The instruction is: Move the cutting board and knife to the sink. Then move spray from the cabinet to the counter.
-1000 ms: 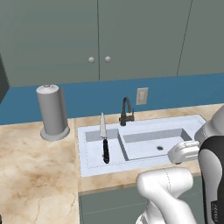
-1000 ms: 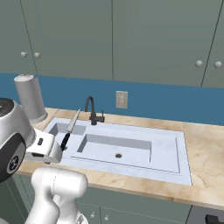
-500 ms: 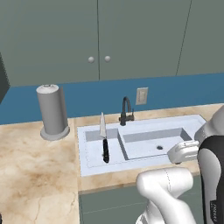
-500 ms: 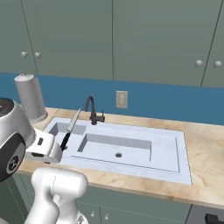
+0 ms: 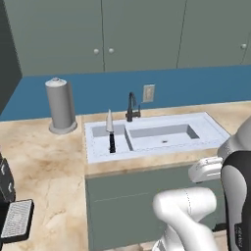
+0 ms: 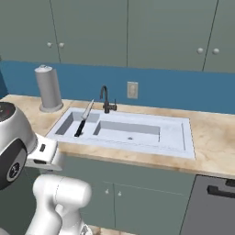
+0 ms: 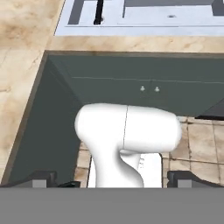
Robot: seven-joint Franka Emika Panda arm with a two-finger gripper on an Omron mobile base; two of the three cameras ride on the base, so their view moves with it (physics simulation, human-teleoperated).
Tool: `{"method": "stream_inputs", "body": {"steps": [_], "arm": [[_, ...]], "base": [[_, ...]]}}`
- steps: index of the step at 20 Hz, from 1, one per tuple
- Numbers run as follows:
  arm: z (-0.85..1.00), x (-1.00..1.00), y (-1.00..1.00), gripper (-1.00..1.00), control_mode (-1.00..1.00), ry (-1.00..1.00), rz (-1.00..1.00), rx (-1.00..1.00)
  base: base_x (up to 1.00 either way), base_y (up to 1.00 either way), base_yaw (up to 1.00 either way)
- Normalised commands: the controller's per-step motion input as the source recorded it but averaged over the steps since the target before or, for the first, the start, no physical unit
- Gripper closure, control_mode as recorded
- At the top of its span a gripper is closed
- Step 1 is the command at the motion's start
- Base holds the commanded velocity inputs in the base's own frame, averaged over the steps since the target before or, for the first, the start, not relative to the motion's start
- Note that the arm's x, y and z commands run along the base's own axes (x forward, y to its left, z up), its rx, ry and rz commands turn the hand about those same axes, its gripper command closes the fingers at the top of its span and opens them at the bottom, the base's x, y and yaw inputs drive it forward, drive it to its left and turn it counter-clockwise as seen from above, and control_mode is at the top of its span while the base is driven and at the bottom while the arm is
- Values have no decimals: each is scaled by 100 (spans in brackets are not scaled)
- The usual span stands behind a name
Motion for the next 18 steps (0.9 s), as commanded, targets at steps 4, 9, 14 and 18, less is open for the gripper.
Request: {"method": "stream_inputs", "body": {"steps": [4,9,14,18], "arm": [[0,0,0,-100,100,0,0,0],[0,0,0,-100,100,0,0,0],[0,0,0,-100,100,0,0,0],[0,0,0,-100,100,0,0,0]], "base": [[-84,-6,0],[-77,-5,1],[-78,-14,10],[-30,-34,30]]}}
